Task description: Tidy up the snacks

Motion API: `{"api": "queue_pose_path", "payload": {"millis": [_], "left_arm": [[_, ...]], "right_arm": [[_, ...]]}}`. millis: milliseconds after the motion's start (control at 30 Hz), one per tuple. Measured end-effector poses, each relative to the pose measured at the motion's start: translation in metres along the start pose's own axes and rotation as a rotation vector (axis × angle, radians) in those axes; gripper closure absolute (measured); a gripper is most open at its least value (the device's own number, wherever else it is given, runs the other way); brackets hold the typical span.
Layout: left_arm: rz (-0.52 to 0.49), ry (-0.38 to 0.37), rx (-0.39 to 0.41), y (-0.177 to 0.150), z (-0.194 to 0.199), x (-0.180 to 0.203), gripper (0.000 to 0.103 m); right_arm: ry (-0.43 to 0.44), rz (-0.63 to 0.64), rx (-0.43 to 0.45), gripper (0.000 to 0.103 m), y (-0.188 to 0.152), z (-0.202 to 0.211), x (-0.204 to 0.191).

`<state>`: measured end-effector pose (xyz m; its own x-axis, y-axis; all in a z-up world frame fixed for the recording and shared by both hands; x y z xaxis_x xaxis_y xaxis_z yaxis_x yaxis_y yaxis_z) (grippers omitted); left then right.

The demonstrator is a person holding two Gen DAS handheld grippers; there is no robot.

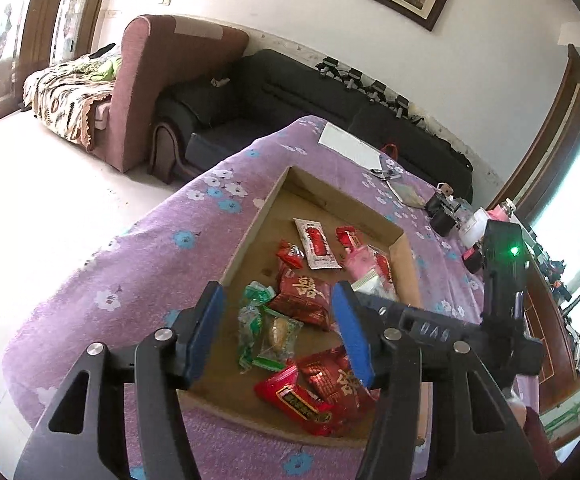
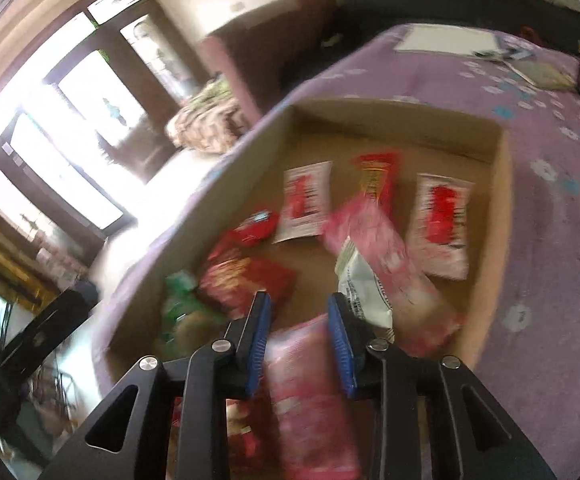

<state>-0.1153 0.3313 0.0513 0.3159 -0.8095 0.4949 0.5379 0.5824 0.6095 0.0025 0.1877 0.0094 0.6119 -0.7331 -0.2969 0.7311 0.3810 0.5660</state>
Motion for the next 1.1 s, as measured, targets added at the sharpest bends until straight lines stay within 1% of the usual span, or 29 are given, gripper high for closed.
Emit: {"api": "queue_pose_path", "payload": {"millis": [33, 67, 133, 167, 200, 267, 300, 333, 367, 400, 433, 467, 500, 533, 600, 667, 733, 767, 833, 900, 933, 967, 1000, 1033, 1067, 1100], "left_arm": [[0.004, -0.001, 0.002, 0.001, 0.002, -0.002, 0.048], [0.01, -0.002, 0.005, 0.002, 0.003, -0.004, 0.048], [0.023, -0.009, 0.015, 0.004, 0.007, -0.007, 0.048], [0.031, -0.011, 0.023, 0.005, 0.01, -0.009, 0.048], [0.037, -0.012, 0.029, 0.005, 0.012, -0.011, 0.048], [0.053, -0.015, 0.042, 0.007, 0.016, -0.015, 0.048], [0.06, -0.013, 0.047, 0.008, 0.017, -0.017, 0.048], [0.063, -0.01, 0.05, 0.009, 0.017, -0.018, 0.048], [0.067, -0.007, 0.051, 0.009, 0.017, -0.019, 0.048], [0.07, -0.004, 0.05, 0.009, 0.017, -0.021, 0.048], [0.071, -0.001, 0.046, 0.009, 0.016, -0.022, 0.048], [0.07, 0.001, 0.04, 0.008, 0.015, -0.022, 0.048], [0.067, 0.003, 0.032, 0.008, 0.014, -0.023, 0.048], [0.063, 0.004, 0.026, 0.007, 0.013, -0.023, 0.048], [0.058, 0.004, 0.022, 0.005, 0.012, -0.024, 0.048], [0.064, 0.004, 0.026, 0.006, 0.013, -0.027, 0.048], [0.08, 0.004, 0.031, 0.008, 0.013, -0.032, 0.048], [0.086, 0.005, 0.034, 0.008, 0.013, -0.033, 0.048], [0.1, 0.007, 0.034, 0.007, 0.013, -0.037, 0.048], [0.106, 0.008, 0.031, 0.006, 0.013, -0.037, 0.048], [0.104, 0.01, 0.03, 0.006, 0.013, -0.036, 0.048], [0.101, 0.01, 0.029, 0.005, 0.014, -0.035, 0.048], [0.098, 0.011, 0.03, 0.004, 0.015, -0.034, 0.048], [0.094, 0.011, 0.032, 0.003, 0.017, -0.032, 0.048], [0.09, 0.01, 0.035, 0.003, 0.018, -0.031, 0.048], [0.087, 0.009, 0.041, 0.003, 0.021, -0.029, 0.048]], "right_arm": [[-0.004, -0.007, 0.008, 0.07, 0.003, 0.003, 0.002], [-0.013, -0.006, 0.014, 0.07, 0.004, 0.006, 0.002], [0.015, 0.015, 0.035, 0.07, 0.008, 0.012, -0.007], [0.047, 0.025, 0.03, 0.07, 0.01, 0.012, -0.014], [0.093, 0.032, 0.018, 0.069, 0.011, 0.011, -0.02], [0.25, 0.027, -0.033, 0.062, 0.016, 0.001, -0.033], [0.339, 0.018, -0.075, 0.056, 0.018, -0.007, -0.038], [0.432, 0.004, -0.134, 0.056, 0.018, -0.019, -0.045], [0.456, 0.0, -0.162, 0.056, 0.018, -0.027, -0.049], [0.436, 0.007, -0.175, 0.056, 0.019, -0.033, -0.051], [0.368, 0.028, -0.169, 0.055, 0.023, -0.038, -0.052], [0.321, 0.033, -0.163, 0.055, 0.026, -0.041, -0.05], [0.301, 0.019, -0.159, 0.055, 0.029, -0.043, -0.047], [0.257, -0.008, -0.143, 0.055, 0.033, -0.044, -0.039], [0.199, -0.032, -0.108, 0.055, 0.035, -0.036, -0.029], [0.254, -0.043, -0.106, 0.055, 0.032, -0.024, -0.026], [0.331, -0.048, -0.13, 0.055, 0.022, -0.01, -0.029], [0.373, -0.046, -0.148, 0.055, 0.018, -0.005, -0.032], [0.443, -0.045, -0.188, 0.049, 0.003, 0.004, -0.037], [0.463, -0.044, -0.251, 0.048, -0.012, 0.002, -0.04], [0.439, -0.031, -0.27, 0.055, -0.013, 0.001, -0.039], [0.405, -0.007, -0.26, 0.054, -0.012, 0.002, -0.037], [0.355, 0.005, -0.231, 0.052, -0.007, 0.005, -0.033], [0.293, 0.011, -0.206, 0.049, -0.004, 0.009, -0.028], [0.206, 0.017, -0.176, 0.049, 0.002, 0.012, -0.021], [0.182, 0.013, -0.15, 0.049, 0.005, 0.016, -0.018]]}}
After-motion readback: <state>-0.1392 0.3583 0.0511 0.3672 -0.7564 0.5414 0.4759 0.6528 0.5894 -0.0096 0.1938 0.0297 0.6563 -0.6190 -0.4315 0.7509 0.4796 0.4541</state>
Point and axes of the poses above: each gripper's, at about its wrist camera, not at the fingertips, and z roughly against the way its jaws point, x to its right, y to its top, the point moved 2 cm from there along -z, roughly the way its jaws point, and after that the axes turned 10 degrees about z, right-handed, at the moved point
